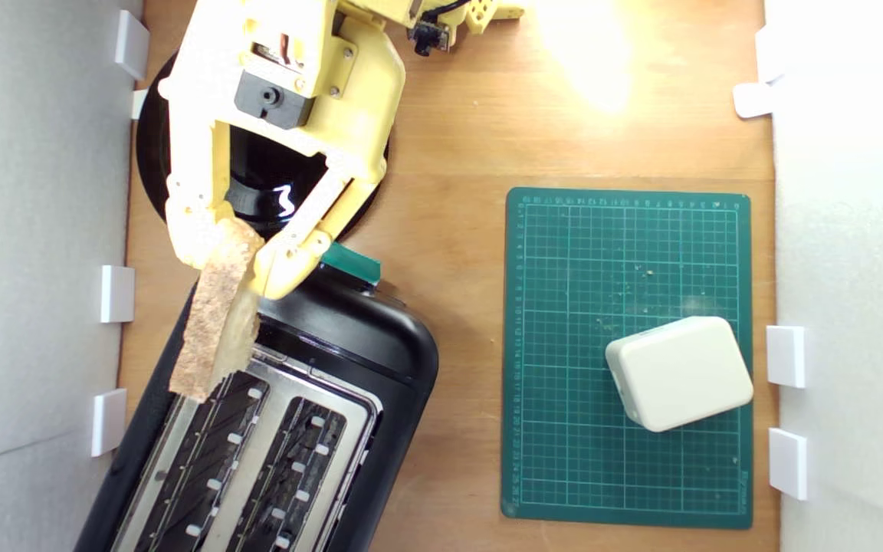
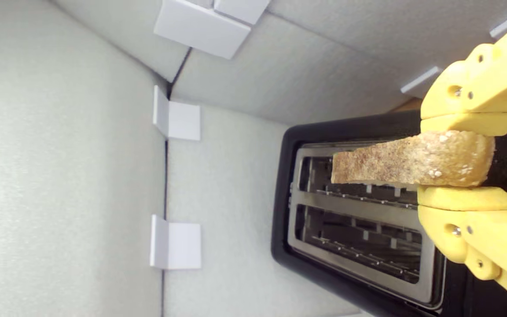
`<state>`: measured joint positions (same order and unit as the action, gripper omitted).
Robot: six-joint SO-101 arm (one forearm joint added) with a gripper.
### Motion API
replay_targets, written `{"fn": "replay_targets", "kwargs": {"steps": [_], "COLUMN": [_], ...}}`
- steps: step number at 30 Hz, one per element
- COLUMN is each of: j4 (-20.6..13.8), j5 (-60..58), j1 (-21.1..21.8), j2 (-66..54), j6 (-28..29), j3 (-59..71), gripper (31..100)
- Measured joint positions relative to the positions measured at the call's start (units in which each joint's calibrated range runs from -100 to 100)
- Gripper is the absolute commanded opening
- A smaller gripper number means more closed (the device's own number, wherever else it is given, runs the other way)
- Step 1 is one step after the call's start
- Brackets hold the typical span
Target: Pick bread and place in toaster
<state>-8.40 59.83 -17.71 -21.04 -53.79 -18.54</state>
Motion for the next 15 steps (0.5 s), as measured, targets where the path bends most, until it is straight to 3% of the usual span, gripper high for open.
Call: {"fn": "replay_targets", "kwargs": {"steps": [15], "j4": [0.0], "j5": [-0.9], "j1": [0.0], "j2": [3.3], "j6": [0.0], "j3": [0.0], "gripper": [59.8]}}
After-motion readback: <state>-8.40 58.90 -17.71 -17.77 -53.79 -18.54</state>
